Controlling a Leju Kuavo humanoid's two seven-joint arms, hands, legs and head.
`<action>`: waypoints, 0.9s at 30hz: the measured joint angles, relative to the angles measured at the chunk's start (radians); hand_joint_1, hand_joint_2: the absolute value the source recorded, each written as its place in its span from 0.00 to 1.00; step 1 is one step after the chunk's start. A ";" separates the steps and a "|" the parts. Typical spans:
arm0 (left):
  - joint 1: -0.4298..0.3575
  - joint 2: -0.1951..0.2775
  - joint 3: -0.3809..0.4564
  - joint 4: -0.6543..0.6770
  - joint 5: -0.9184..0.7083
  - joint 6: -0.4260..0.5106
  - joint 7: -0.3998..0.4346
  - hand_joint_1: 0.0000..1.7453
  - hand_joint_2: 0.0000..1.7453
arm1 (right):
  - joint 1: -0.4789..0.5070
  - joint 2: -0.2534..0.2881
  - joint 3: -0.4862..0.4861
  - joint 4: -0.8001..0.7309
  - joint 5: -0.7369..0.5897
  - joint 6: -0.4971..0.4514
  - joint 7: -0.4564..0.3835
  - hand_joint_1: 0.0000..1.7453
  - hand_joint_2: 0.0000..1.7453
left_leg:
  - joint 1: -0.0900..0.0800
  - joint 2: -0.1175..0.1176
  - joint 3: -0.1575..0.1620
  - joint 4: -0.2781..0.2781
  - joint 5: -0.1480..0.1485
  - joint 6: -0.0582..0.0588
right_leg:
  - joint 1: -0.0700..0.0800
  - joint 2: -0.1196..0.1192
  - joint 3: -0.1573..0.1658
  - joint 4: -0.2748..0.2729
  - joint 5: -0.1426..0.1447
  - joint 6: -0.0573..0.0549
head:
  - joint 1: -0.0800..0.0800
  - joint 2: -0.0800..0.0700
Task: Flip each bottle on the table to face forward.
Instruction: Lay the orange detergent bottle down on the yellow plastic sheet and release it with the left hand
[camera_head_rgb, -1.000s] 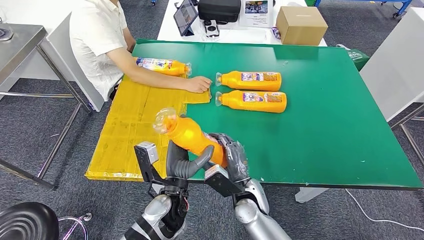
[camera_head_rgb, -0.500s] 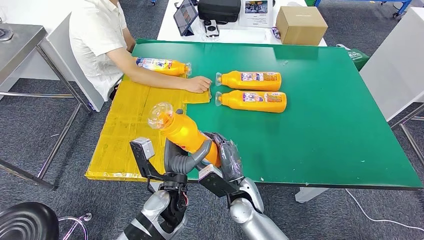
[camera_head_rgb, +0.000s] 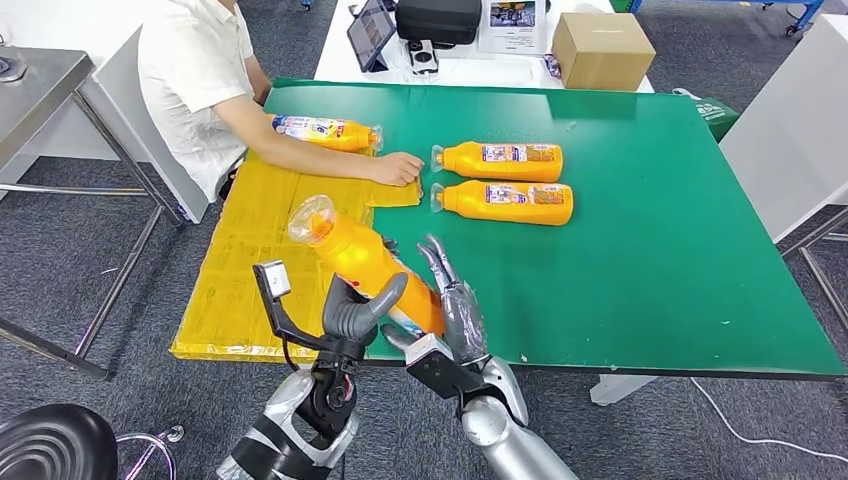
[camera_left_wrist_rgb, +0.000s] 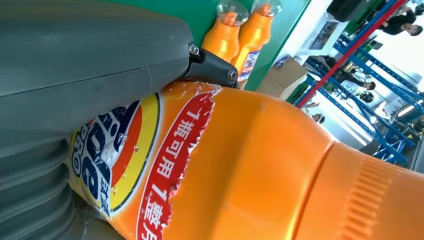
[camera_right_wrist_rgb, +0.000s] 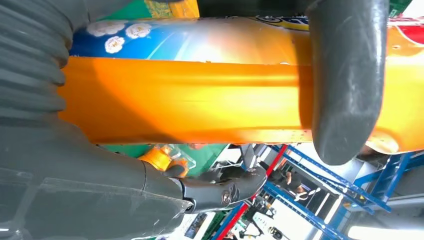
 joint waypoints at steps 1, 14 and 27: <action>0.000 0.001 0.003 0.002 0.002 -0.003 0.002 1.00 1.00 | 0.000 0.000 0.001 0.000 -0.002 0.001 -0.001 0.00 1.00 | 0.000 0.000 0.000 0.000 0.000 0.000 | 0.000 0.000 0.000 0.000 0.000 0.000 | 0.000 0.000; -0.004 0.005 0.012 0.016 0.001 -0.013 0.003 1.00 1.00 | 0.005 0.001 0.006 0.000 -0.006 -0.031 -0.032 0.00 0.00 | 0.000 0.000 0.000 0.000 0.000 0.000 | 0.000 0.000 0.000 0.000 0.000 0.000 | 0.000 0.000; -0.056 0.071 0.000 0.061 -0.694 0.485 -0.115 1.00 1.00 | 0.198 0.130 -0.302 -0.371 0.344 -0.229 -0.081 0.00 0.00 | 0.000 -0.001 -0.001 0.000 0.000 0.000 | 0.000 0.000 -0.002 0.000 0.000 0.000 | 0.000 0.000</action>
